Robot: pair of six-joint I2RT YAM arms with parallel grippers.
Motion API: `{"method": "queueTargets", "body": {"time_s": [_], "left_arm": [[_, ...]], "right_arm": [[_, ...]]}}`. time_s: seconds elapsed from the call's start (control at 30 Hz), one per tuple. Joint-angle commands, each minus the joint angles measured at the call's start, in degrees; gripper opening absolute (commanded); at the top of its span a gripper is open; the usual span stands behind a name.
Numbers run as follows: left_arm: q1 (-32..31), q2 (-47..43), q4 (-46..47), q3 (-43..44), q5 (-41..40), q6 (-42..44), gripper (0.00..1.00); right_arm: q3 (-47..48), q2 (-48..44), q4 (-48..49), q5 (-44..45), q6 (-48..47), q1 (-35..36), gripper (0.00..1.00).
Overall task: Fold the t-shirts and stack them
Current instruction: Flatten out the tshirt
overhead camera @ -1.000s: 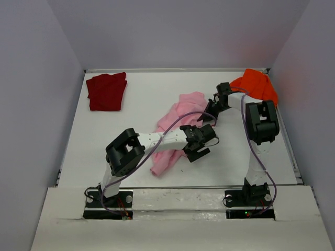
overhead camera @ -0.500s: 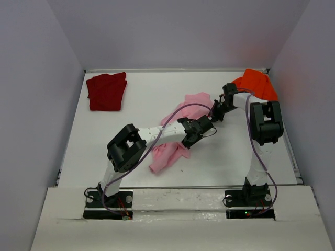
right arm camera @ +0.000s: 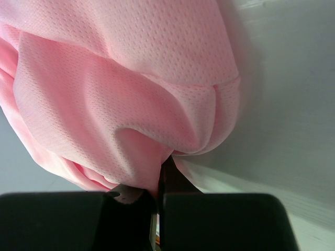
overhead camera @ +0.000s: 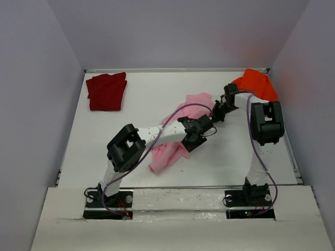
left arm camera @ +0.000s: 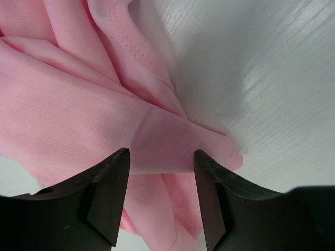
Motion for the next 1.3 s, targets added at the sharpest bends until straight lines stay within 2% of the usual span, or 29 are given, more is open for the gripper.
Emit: {"method": "queueTargets", "body": {"time_s": [0.0, 0.2, 0.47, 0.67, 0.77, 0.8, 0.83, 0.87, 0.9, 0.93, 1.07, 1.27], "left_arm": [[-0.2, -3.8, -2.3, 2.4, 1.6, -0.5, 0.64], [-1.1, -4.4, -4.0, 3.3, 2.7, -1.4, 0.64], [-2.5, -3.1, -2.5, -0.1, 5.6, -2.3, 0.63], [-2.2, -0.1, -0.2, -2.7, 5.0, -1.9, 0.58], [-1.9, 2.0, 0.1, -2.7, 5.0, -2.2, 0.59], [-1.8, 2.4, 0.4, -2.8, 5.2, -2.1, 0.58], [-1.6, 2.7, 0.5, -2.6, 5.3, -2.0, 0.48], [-1.3, 3.3, 0.2, -2.5, 4.9, -2.1, 0.14], [-1.1, 3.6, -0.2, -2.0, 4.5, -2.5, 0.03], [-0.9, 4.0, -0.3, -2.0, 4.6, -2.6, 0.0], [-0.7, 4.2, -0.4, -1.6, 2.6, -3.3, 0.0], [0.1, 0.1, -2.6, 0.7, -4.7, -6.6, 0.0]], "right_arm": [[-0.6, -1.1, -1.4, 4.2, -1.5, -0.5, 0.0], [-0.9, -0.8, -1.4, 4.3, -1.4, -0.5, 0.0], [-0.7, -0.9, -1.6, 4.8, -1.2, -0.5, 0.0], [-0.9, -1.2, -1.6, 4.7, -1.1, -0.5, 0.0], [-0.7, -1.3, -1.7, 4.9, -1.1, -0.5, 0.0], [-0.7, -1.4, -1.8, 4.9, -1.0, -0.5, 0.0], [-0.7, -1.5, -1.8, 5.0, -1.1, -0.5, 0.0], [-0.7, -1.6, -1.9, 5.1, -1.0, -0.5, 0.0], [-0.7, -1.8, -1.9, 5.2, -1.1, -0.5, 0.0], [-0.8, -1.7, -1.9, 5.2, -1.0, -0.5, 0.0], [-0.9, -1.9, -2.0, 5.2, -1.1, -0.5, 0.0], [-2.4, -2.4, -2.8, 5.2, -1.9, -0.5, 0.0]]}}
